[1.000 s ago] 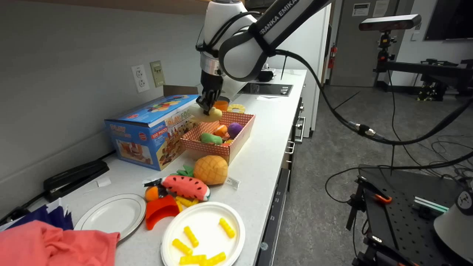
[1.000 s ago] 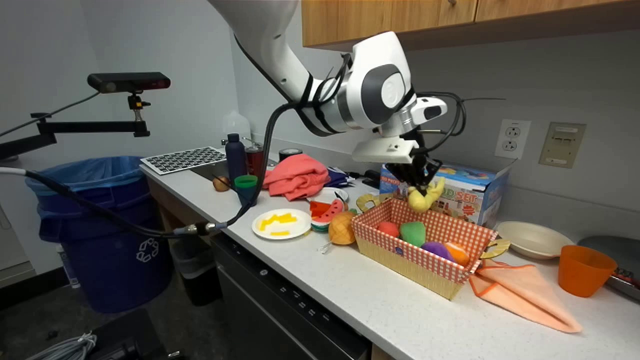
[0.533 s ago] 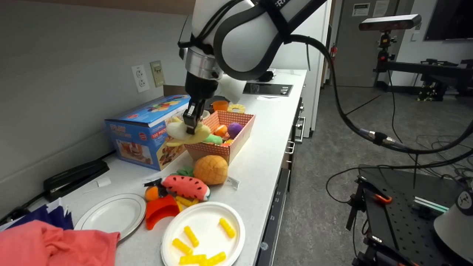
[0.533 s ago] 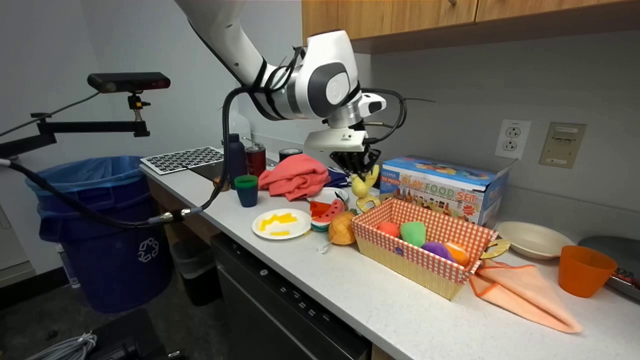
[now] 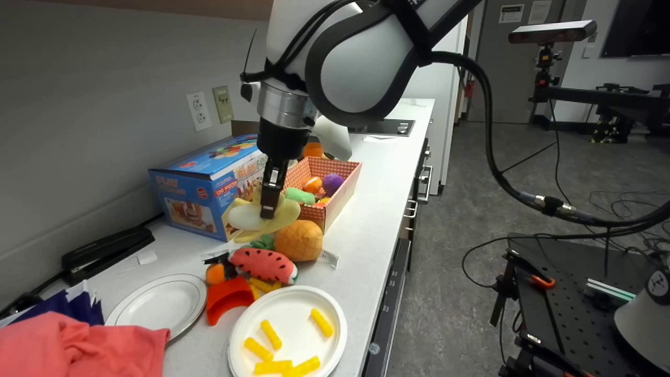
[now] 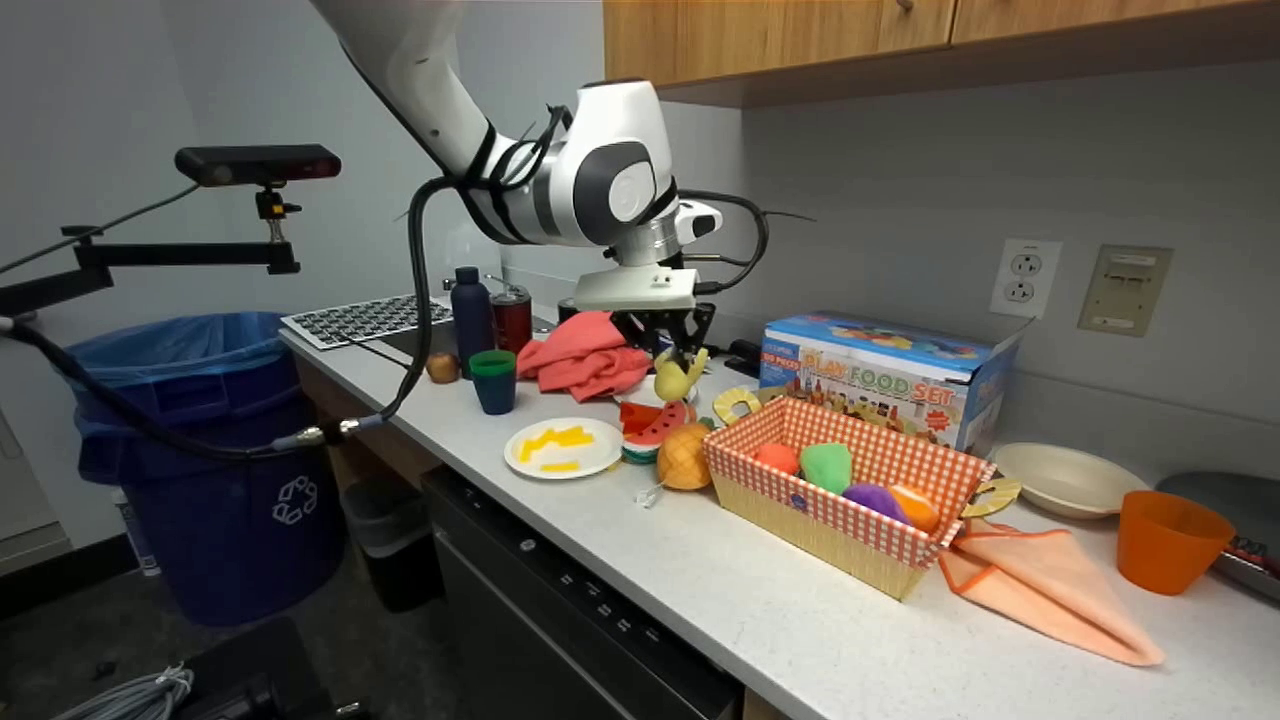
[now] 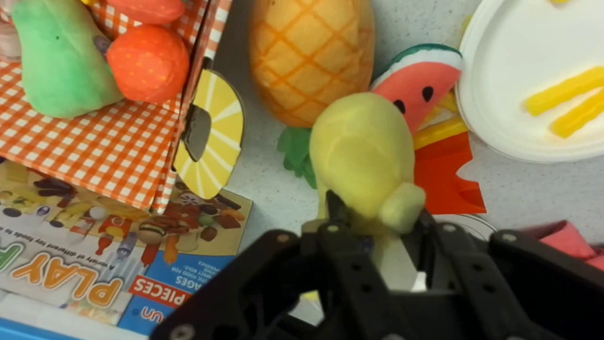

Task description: Remove all the plush toys from the basket

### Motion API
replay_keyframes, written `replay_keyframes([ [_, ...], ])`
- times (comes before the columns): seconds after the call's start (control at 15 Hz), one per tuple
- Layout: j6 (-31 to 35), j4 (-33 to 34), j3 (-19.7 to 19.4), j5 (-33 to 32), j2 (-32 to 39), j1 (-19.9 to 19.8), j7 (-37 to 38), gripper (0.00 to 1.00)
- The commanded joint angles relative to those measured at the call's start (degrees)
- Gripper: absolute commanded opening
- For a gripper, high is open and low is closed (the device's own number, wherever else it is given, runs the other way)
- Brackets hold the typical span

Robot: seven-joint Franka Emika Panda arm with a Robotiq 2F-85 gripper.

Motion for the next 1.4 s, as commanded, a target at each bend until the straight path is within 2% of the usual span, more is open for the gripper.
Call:
replay_keyframes([
  [0.0, -1.0, -0.8, 0.1, 3.0, -1.6, -0.8, -3.9, 0.64],
  [0.2, -1.2, 0.4, -0.5, 4.7, -1.5, -1.7, -4.1, 0.88],
  [0.33, -1.1, 1.4, -1.3, 5.8, -1.5, -2.4, -3.9, 0.99],
  [0.6, -2.0, 4.5, -4.4, 6.0, 0.1, -4.0, -1.4, 1.00],
  [1.0, -1.2, 6.7, -12.9, -1.6, 5.2, -3.7, 8.3, 1.00],
  [1.33, -2.1, 8.3, -17.3, -7.9, 9.7, -2.2, 15.6, 1.00],
])
